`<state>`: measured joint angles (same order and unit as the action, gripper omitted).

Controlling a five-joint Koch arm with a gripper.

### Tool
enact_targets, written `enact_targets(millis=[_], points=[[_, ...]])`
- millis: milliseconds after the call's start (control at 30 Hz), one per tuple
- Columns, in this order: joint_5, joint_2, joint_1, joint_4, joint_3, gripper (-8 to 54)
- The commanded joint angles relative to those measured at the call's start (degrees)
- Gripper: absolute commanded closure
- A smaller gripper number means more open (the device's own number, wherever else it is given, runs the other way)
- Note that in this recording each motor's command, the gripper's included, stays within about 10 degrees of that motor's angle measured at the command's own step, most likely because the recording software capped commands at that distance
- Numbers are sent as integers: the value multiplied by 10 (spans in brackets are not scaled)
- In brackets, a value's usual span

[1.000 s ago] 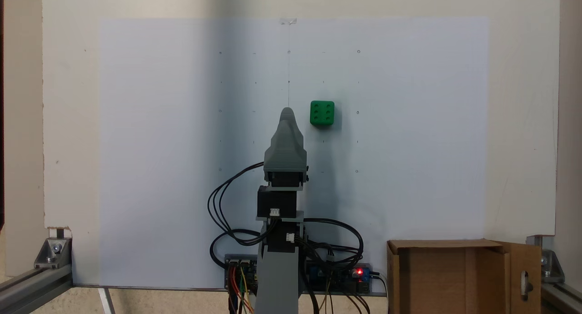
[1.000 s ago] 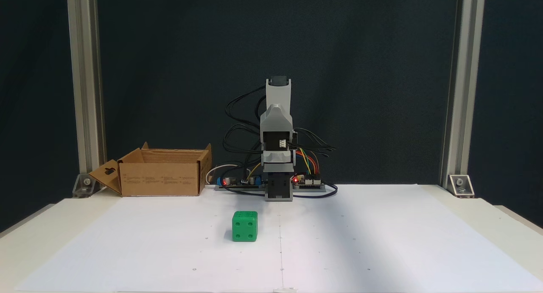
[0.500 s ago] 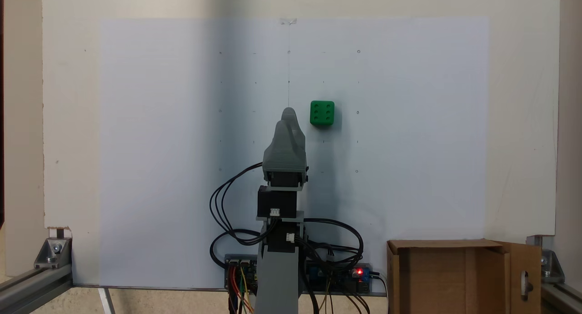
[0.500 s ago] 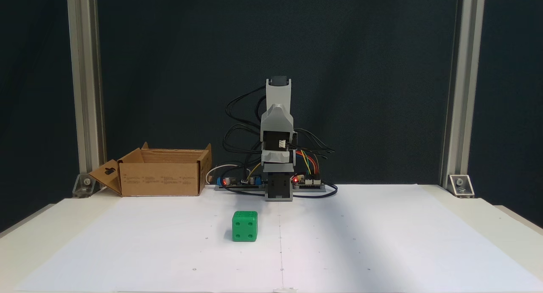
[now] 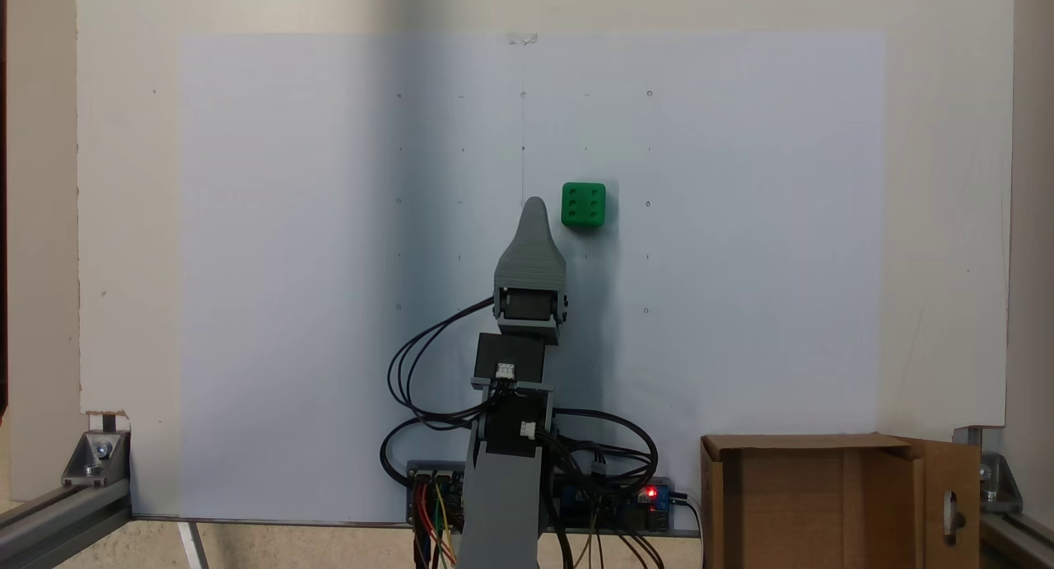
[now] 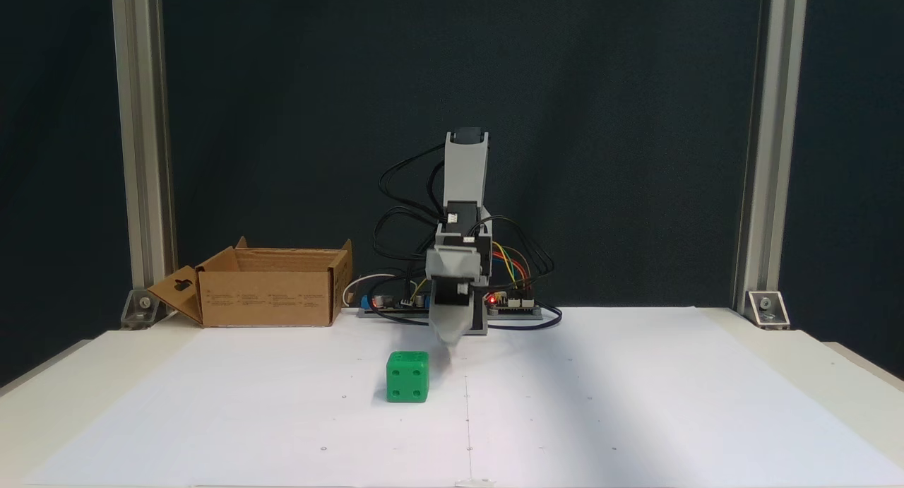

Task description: Grasp a green dice and put it in the bin.

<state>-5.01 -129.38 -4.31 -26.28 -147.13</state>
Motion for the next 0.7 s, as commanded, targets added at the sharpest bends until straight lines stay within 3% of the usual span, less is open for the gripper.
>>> enact_targets(millis=[0,667], points=[[-32,-65,-5,41,55,21],[42,-66,-1,630,507,1]])
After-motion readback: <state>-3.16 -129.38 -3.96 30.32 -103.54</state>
